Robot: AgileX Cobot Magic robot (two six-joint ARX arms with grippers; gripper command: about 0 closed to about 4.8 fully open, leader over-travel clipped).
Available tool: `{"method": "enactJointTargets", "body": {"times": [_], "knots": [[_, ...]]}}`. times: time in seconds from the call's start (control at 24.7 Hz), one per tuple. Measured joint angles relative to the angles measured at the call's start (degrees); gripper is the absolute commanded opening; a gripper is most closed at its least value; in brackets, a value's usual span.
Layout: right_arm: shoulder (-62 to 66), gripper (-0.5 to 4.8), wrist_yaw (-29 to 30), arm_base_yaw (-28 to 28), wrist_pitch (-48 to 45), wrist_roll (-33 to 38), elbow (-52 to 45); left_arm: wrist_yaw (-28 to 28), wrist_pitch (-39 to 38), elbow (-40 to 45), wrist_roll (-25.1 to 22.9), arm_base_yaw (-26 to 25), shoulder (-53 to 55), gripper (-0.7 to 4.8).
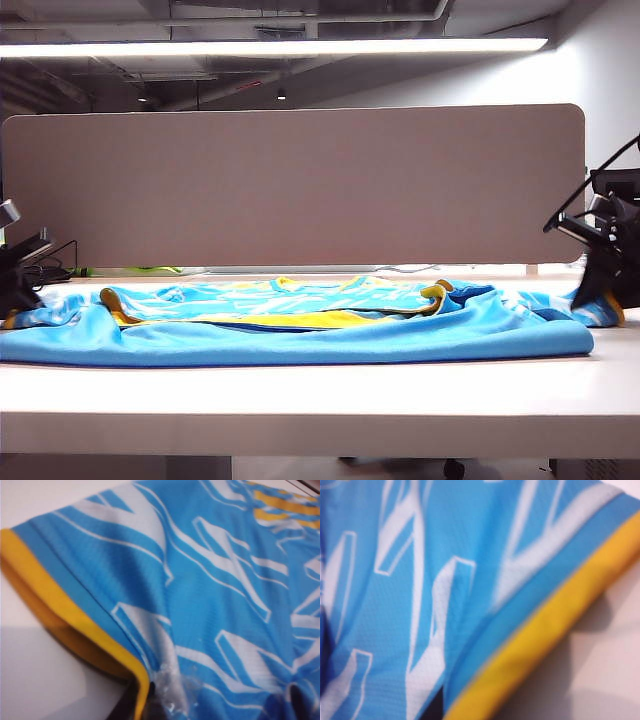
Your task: Fold the bottom side of the soccer jersey horizontally towards the center, about one-third of the way, then fold the sleeve back towards the center, creating a straight line along the edge of the the soccer jersey, and finally fold the bottom of the soccer jersey up towards the top, creating a neat rectangle.
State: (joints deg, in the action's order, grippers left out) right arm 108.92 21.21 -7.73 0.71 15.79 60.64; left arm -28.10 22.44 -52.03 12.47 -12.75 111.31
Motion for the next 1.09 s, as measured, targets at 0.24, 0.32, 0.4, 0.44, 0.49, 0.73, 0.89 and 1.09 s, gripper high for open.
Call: {"method": "enactJointTargets", "body": {"times": [0.24, 0.32, 0.4, 0.44, 0.49, 0.73, 0.89, 1.09], "knots": [[-1.2, -0.06, 0.7, 0.3, -1.2, 1.8, -0.9, -1.4, 5.4, 0.7, 4.1, 0.2, 0.7, -0.06], [-5.8, -0.06, 1.6, 0.5, -1.3, 2.2, -1.1, -3.6, 9.2, 0.8, 6.3, 0.8, -0.7, -0.06], [-9.7, -0.06, 2.7, 1.7, -4.3, 2.7, -0.7, -4.5, 11.4, 0.8, 6.6, 3.2, -4.1, -0.06], [-10.4, -0.06, 2.8, 2.5, -5.0, 2.8, -0.7, -5.0, 12.0, 0.7, 6.6, 4.6, -5.4, -0.06], [-11.0, -0.06, 3.0, 3.5, -5.4, 2.9, -0.7, -5.5, 12.5, 0.6, 6.5, 5.8, -6.2, -0.06], [-10.9, -0.06, 5.4, 17.6, -0.5, -0.5, -0.9, -11.4, 1.8, 0.6, 0.2, 18.9, -9.3, -0.06], [-10.9, 0.08, 4.0, 22.6, 4.8, -5.2, -0.9, -11.8, -9.2, 0.6, -7.4, 22.8, -9.3, -0.06], [-10.9, 3.15, 1.0, 23.4, 10.6, -8.6, -0.9, -9.1, -16.7, 0.7, -10.4, 22.8, -9.3, 1.62]]}}
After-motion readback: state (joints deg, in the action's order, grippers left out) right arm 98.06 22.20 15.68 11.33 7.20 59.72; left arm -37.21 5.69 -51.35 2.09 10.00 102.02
